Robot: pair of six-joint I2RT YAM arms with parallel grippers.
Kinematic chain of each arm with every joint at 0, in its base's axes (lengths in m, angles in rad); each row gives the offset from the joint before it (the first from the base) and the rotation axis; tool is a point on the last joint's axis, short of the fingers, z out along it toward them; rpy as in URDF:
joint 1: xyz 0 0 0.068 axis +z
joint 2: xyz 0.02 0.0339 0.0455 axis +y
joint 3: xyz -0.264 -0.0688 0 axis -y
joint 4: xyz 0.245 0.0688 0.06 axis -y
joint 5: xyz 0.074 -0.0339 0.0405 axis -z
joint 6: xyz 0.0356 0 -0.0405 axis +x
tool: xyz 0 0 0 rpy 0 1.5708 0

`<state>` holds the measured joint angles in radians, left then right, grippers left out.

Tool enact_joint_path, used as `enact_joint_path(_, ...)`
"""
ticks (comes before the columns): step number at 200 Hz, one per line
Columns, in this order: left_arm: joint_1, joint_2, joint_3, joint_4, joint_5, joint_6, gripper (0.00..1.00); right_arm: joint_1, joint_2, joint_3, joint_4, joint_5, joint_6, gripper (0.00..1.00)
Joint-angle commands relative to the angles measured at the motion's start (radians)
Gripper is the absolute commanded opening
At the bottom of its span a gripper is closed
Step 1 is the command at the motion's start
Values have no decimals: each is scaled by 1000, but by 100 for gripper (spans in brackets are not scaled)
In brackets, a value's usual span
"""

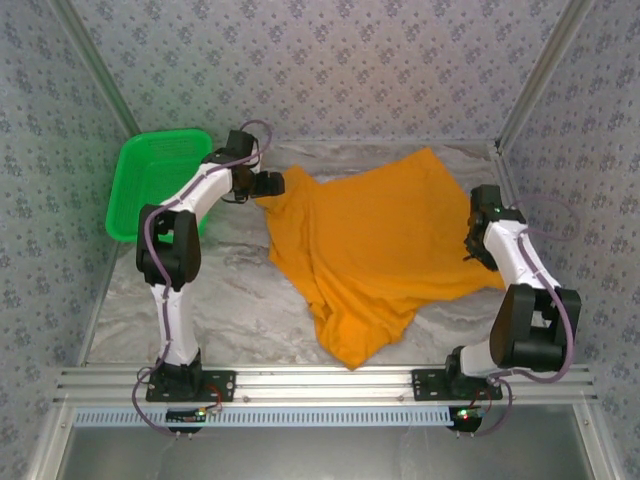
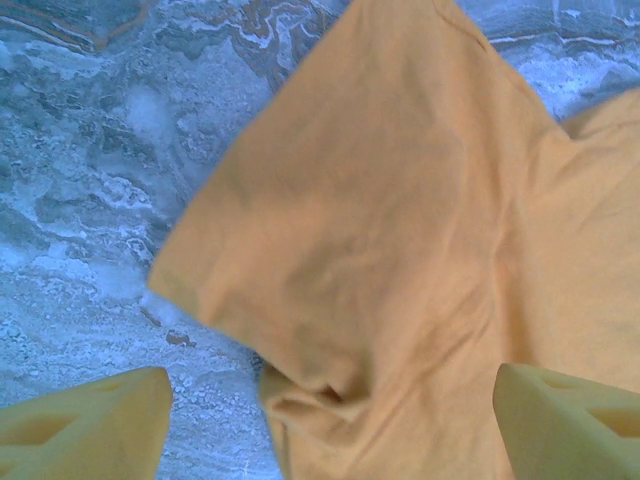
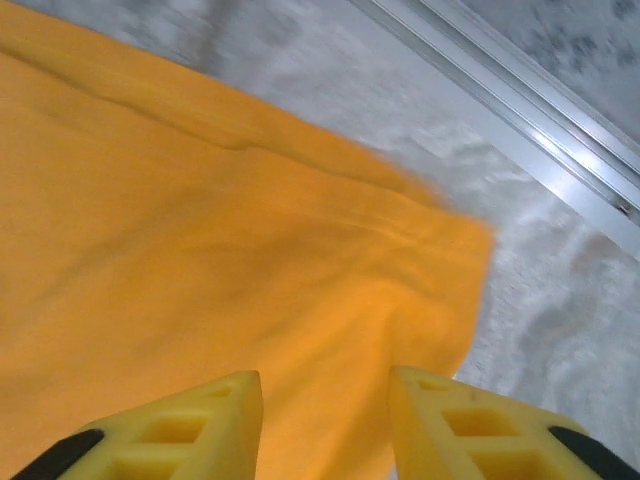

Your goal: Fold the inside-out t-shirt

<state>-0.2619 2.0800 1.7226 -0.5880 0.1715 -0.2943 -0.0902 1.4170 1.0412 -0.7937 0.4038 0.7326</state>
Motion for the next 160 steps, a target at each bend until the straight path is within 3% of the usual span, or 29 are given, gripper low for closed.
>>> enact_joint_path(1,3,66,48,11,-10,-37,81,135,9,54,13,-57,-50,43)
enact_joint_path(33,1,170,154,-48,-28,-49,67,278,57,31,43,-229,3,43)
enact_joint_path(62,-1,207,158,-73,-84,-72,66,318,75,-45,85,-246,30,43)
enact_joint_path(86,2,250,168,-69,-154,-102,47,309,106,-99,92,-237,62,42)
enact_joint_path(101,1,270,184,-70,-207,-100,34,309,118,-125,70,-197,124,36)
enact_joint_path(120,1,290,222,-84,-317,-80,7,298,135,-142,64,-197,140,30)
enact_joint_path(129,1,302,268,-98,-364,-60,0,287,139,-138,62,-200,125,29)
enact_joint_path(160,0,375,443,-157,-496,68,0,272,150,-138,57,-198,78,22)
